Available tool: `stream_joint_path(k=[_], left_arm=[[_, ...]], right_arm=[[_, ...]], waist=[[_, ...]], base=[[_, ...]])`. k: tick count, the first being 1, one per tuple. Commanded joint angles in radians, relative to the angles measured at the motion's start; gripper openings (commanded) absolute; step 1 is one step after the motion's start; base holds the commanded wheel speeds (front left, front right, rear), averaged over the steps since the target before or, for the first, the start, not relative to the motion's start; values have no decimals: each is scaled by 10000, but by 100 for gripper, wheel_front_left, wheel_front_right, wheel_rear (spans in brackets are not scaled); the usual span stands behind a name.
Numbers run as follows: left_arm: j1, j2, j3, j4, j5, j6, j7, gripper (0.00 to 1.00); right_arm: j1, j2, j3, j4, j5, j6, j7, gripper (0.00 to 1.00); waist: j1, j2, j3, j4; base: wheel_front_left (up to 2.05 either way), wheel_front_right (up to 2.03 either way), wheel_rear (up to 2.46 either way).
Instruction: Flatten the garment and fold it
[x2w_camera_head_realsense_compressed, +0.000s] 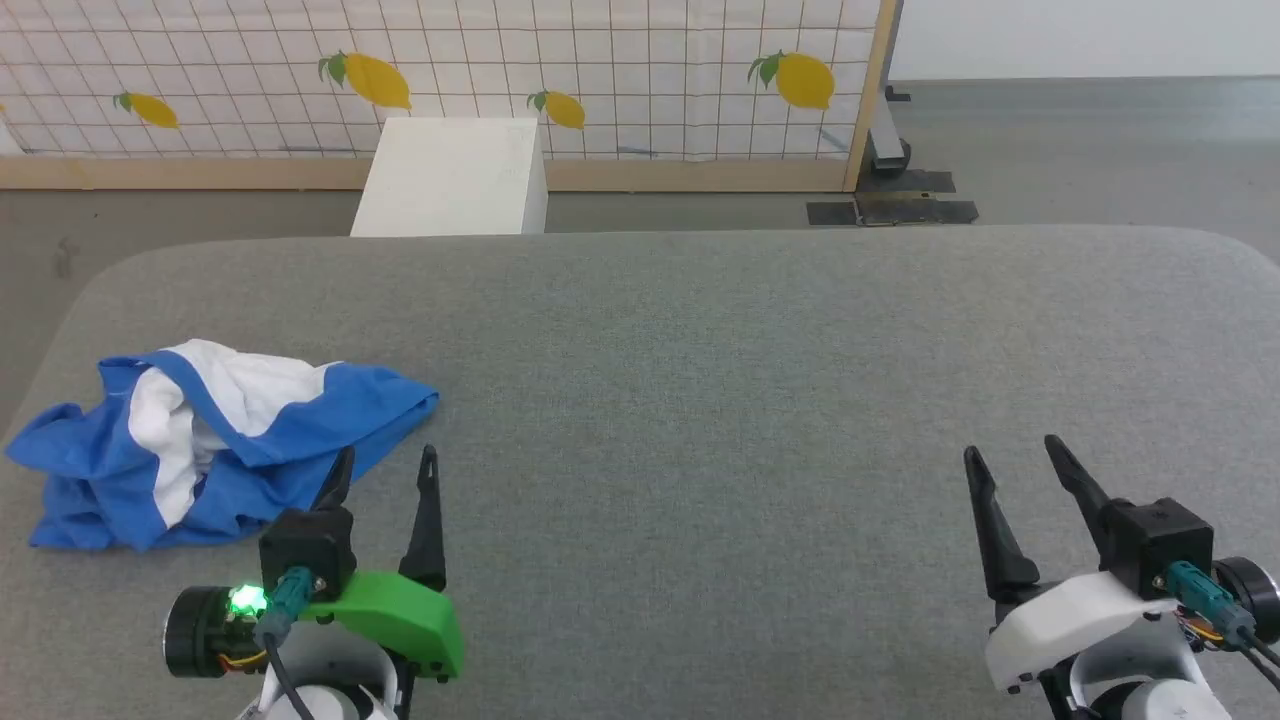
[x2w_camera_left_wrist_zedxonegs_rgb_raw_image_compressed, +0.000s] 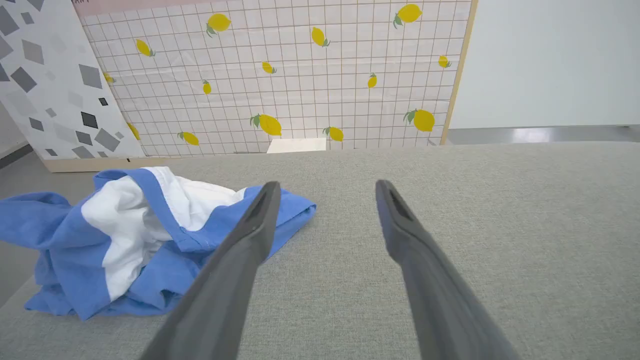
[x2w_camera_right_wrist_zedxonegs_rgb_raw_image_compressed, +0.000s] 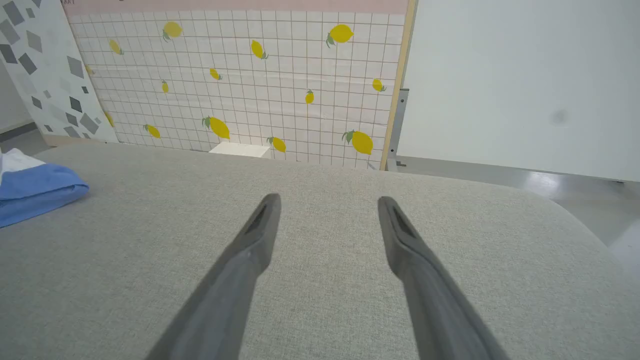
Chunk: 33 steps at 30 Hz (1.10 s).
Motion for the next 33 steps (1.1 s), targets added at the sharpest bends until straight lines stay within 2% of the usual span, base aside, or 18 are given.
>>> stream_joint_path(k=[1, 17, 33], left_arm=[[88, -7, -59, -20, -65, 127, -97, 100], [157, -14, -225, -84, -357, 387, -466, 100], [314, -21, -398, -143, -662, 605, -798, 100]], right_arm=[[76, 1, -71, 10, 83, -2, -112, 100], [146, 2, -392, -105, 167, -5, -484, 100], [224, 4, -369, -215, 249, -7, -818, 100]], waist=[[1, 0, 5, 8], [0, 0, 30, 534], [0, 0, 62, 1742]], base=[[0, 0, 0], [0, 0, 0], [0, 0, 0]])
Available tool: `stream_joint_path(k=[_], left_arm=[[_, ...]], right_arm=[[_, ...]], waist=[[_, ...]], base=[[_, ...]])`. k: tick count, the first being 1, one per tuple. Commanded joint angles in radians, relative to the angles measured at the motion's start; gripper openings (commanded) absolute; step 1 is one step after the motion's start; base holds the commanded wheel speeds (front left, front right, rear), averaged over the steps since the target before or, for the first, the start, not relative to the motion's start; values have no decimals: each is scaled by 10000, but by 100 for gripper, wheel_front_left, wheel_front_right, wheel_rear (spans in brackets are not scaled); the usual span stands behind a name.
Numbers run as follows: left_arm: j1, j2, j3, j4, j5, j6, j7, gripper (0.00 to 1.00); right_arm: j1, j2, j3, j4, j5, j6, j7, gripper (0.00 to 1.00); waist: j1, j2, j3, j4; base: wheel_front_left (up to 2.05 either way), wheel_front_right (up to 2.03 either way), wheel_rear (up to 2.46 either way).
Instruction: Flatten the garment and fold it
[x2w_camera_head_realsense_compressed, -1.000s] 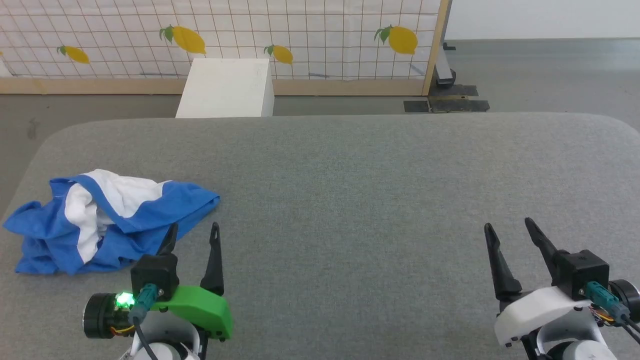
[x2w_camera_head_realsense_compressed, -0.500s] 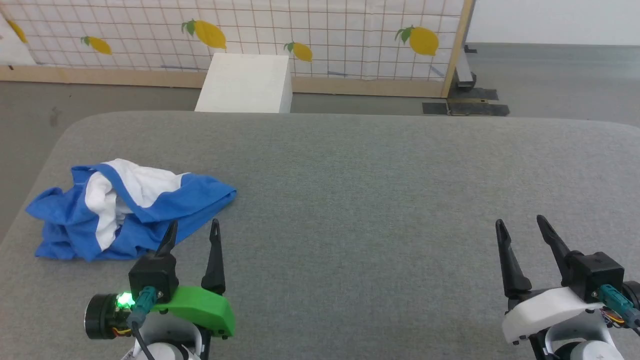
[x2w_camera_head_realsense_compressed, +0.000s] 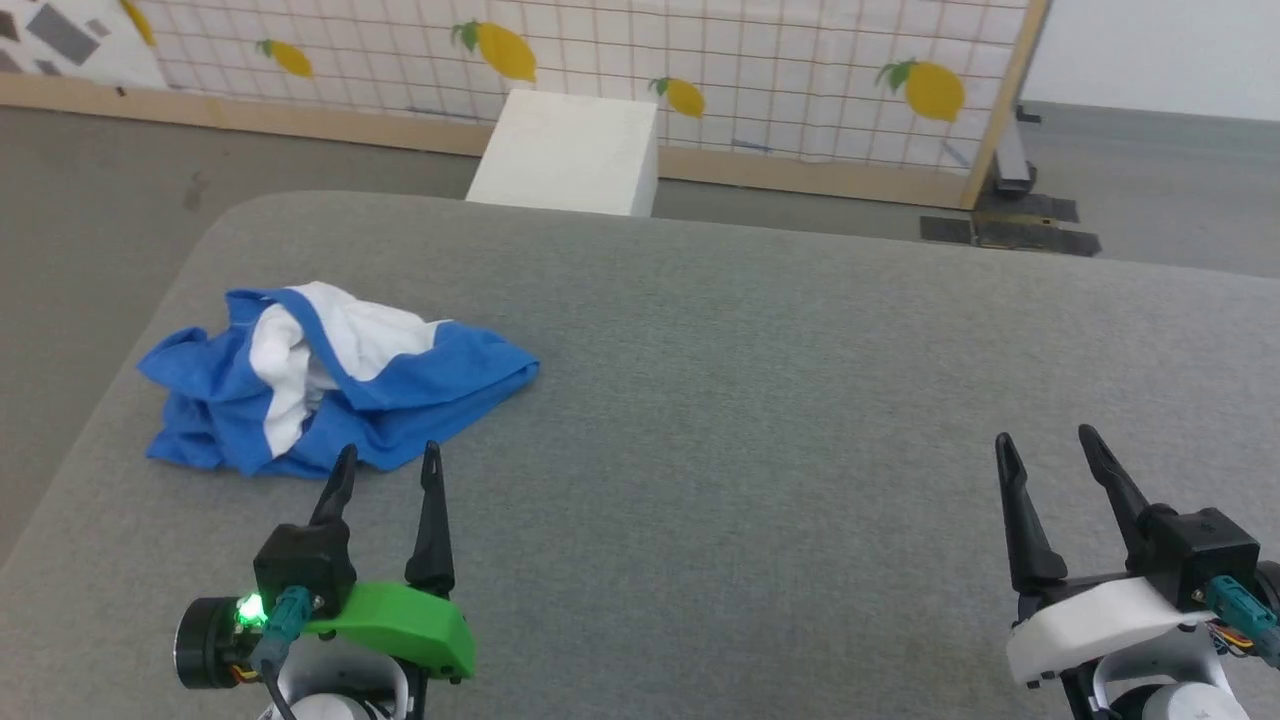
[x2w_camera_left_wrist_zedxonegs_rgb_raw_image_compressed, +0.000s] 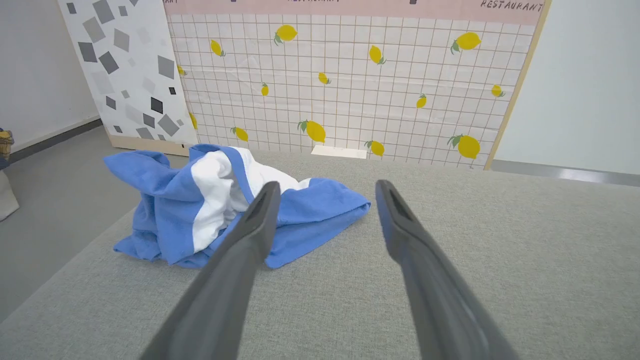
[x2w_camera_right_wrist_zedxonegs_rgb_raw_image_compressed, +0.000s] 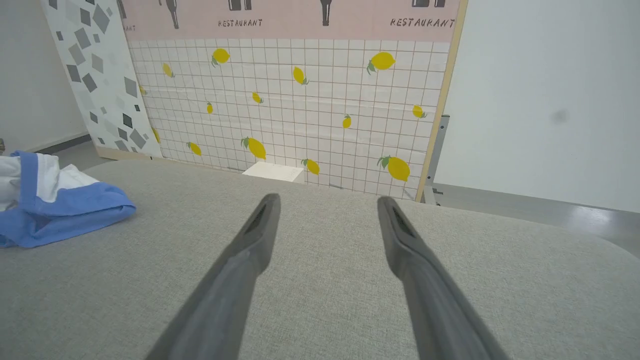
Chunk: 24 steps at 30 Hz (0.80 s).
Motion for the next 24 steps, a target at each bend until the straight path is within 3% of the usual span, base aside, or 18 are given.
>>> stream_joint_path(k=[1, 24], left_arm=[[193, -21, -37, -41, -71, 97, -105, 100], [455, -31, -264, -30, -455, 334, -596, 100]], right_arm=[[150, 4, -5, -86, 66, -7, -111, 100], [217, 5, 697, -57, 163, -10, -605, 100]], waist=[[0, -1, 17, 313], [0, -1, -38, 1968]], base=[[0, 0, 0], [0, 0, 0]])
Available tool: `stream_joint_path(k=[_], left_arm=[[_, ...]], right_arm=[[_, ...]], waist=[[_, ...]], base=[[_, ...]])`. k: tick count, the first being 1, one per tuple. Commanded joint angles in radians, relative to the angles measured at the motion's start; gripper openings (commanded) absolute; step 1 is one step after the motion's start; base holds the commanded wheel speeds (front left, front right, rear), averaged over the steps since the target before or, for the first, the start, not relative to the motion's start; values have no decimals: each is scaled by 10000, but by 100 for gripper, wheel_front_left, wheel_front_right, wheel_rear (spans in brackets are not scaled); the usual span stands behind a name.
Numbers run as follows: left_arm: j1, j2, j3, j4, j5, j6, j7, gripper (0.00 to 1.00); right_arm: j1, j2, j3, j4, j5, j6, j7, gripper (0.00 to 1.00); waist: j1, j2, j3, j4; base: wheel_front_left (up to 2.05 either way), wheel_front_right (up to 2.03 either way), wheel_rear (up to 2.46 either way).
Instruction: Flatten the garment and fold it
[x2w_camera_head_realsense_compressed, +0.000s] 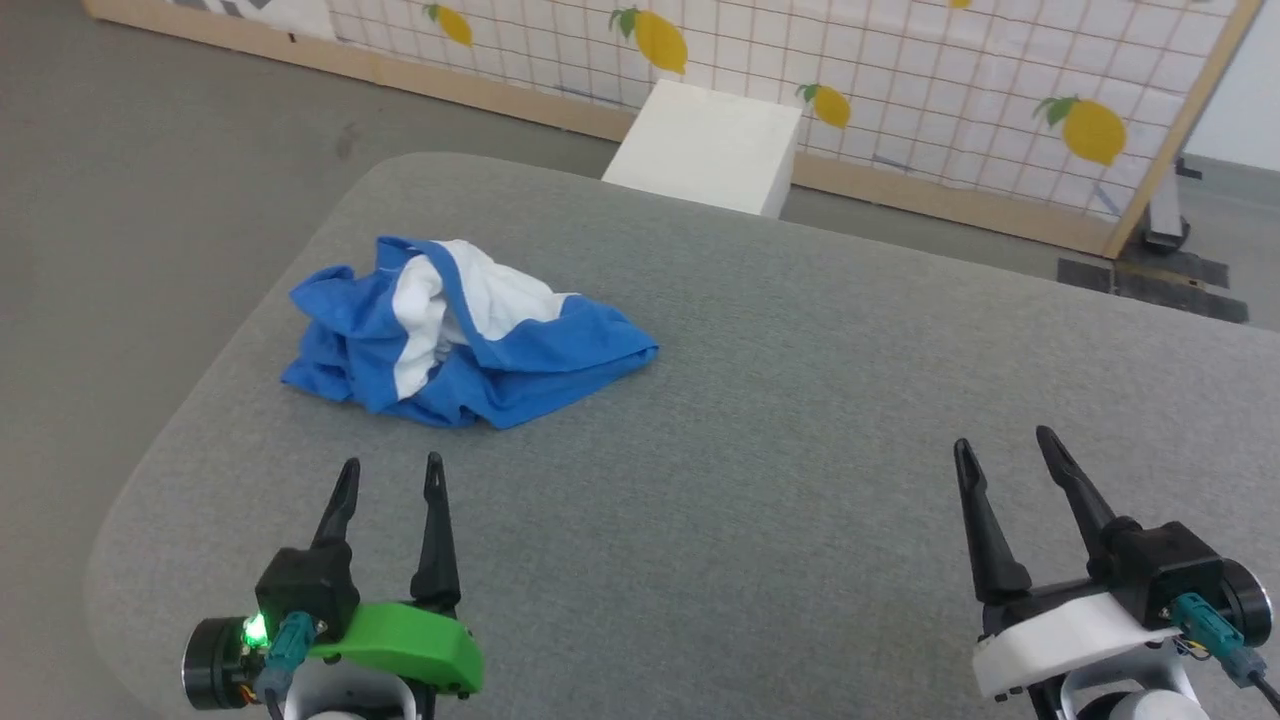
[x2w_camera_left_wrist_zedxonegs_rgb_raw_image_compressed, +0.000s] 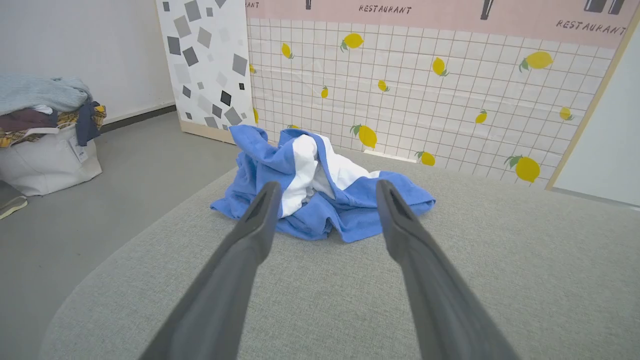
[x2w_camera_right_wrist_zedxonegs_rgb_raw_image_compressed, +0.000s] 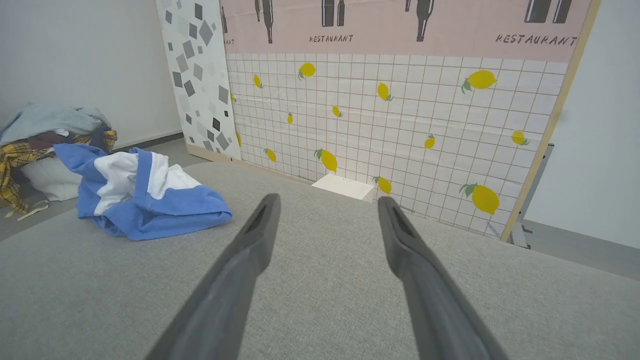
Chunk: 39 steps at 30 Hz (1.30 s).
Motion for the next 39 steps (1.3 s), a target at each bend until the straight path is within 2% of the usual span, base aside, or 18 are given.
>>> stream_joint_path(k=[1, 20, 39], left_arm=[[205, -32, -51, 2, -172, 76, -96, 100], [565, -40, -119, 84, -336, 121, -487, 100], [740, -48, -268, 149, -485, 248, -874, 100]], right_arm=[[105, 3, 57, 3, 80, -10, -111, 100], [196, 5, 383, 95, 310, -13, -504, 100], [218, 6, 579, 189, 544, -15, -893, 100]], waist=[[0, 0, -44, 228], [0, 0, -284, 1560], [0, 0, -467, 2304]], base=[[0, 0, 0], [0, 0, 0], [0, 0, 0]])
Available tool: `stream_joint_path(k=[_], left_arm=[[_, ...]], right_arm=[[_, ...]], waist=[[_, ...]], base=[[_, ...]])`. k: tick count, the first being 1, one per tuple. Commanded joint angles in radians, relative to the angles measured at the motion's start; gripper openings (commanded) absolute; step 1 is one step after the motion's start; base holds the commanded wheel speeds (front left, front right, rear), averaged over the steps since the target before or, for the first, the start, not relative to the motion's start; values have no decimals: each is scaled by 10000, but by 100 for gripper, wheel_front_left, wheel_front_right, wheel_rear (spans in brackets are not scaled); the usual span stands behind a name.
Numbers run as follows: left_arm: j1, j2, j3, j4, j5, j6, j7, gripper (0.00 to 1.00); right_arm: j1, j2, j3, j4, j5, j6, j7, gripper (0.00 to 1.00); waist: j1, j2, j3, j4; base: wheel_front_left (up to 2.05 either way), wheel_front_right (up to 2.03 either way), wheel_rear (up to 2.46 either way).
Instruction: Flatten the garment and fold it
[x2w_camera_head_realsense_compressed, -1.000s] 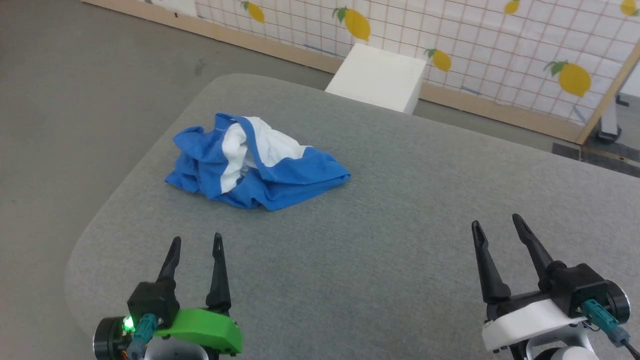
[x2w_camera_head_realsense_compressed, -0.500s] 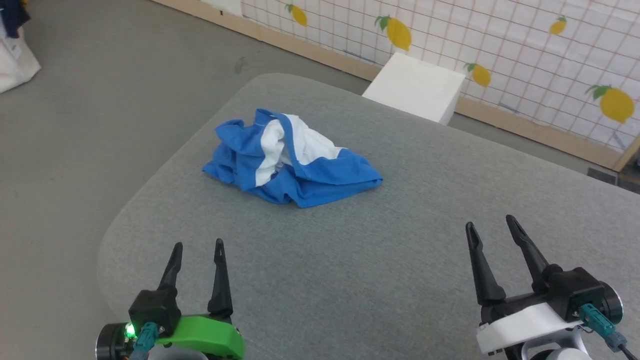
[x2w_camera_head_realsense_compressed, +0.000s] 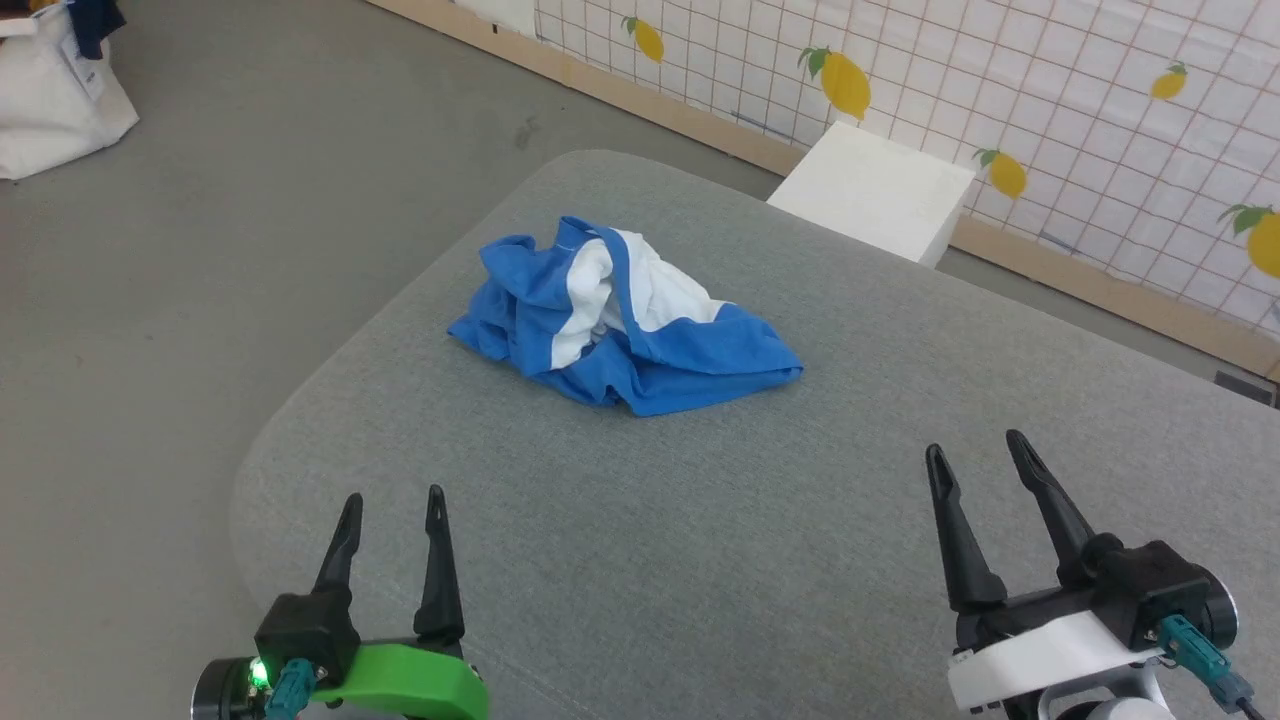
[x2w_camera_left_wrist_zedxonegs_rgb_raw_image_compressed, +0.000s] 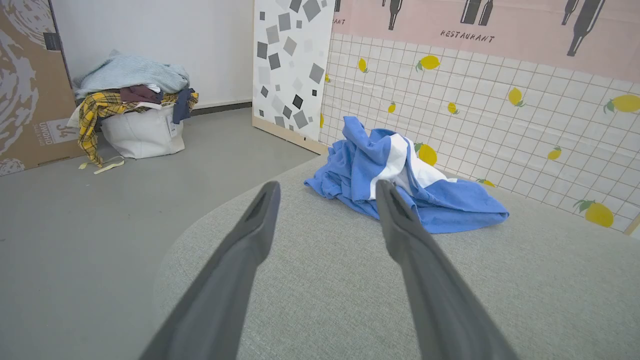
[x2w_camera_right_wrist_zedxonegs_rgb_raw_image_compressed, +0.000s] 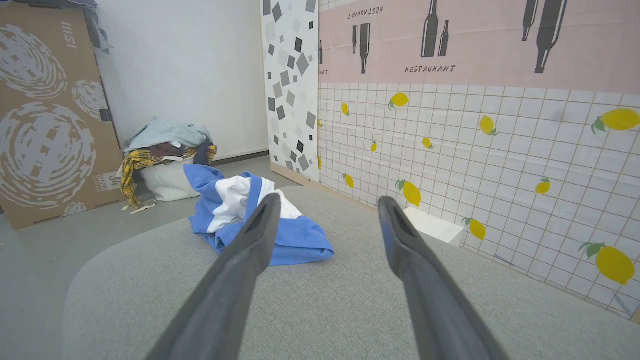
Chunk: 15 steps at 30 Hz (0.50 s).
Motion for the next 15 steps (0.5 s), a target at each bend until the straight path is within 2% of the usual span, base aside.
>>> stream_joint_path(k=[1, 11, 15], left_arm=[[194, -44, -29, 36, -74, 74, -145, 100], [229, -49, -176, 83, -297, 211, -385, 100], [222, -49, -190, 84, -315, 228, -385, 100]], right_arm=[[157, 6, 18, 26, 120, -15, -118, 100], [175, 7, 41, 6, 190, -17, -360, 100], [170, 7, 38, -15, 181, -17, -360, 100]], waist=[[0, 0, -21, 92], [0, 0, -10, 574], [0, 0, 21, 539]], base=[[0, 0, 0], [0, 0, 0], [0, 0, 0]])
